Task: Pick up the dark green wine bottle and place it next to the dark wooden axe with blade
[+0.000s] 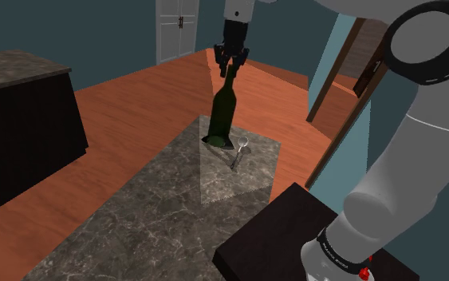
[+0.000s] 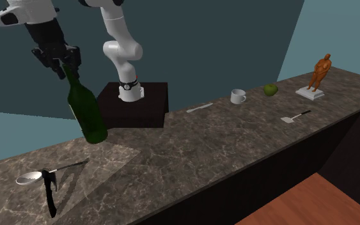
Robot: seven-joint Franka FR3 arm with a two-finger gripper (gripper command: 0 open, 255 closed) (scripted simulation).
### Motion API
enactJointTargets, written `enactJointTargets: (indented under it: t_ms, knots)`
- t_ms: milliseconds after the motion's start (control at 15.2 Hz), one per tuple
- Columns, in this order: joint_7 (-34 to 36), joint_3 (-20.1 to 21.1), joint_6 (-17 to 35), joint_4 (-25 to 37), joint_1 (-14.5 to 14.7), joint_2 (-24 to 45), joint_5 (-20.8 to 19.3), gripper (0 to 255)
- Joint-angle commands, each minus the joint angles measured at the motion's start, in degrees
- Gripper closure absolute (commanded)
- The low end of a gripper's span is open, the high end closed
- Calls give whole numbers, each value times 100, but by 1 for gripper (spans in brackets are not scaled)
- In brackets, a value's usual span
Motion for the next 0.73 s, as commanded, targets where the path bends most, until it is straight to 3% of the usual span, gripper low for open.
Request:
enactJointTargets:
  t_ms: [0, 264, 660]
  knots:
    - [-231, -97, -72, 198, -123, 136, -42, 255]
    - [-614, -259, -265, 808, -324, 572, -150, 255]
    - [-636, -266, 243, 198, -354, 469, -129, 255]
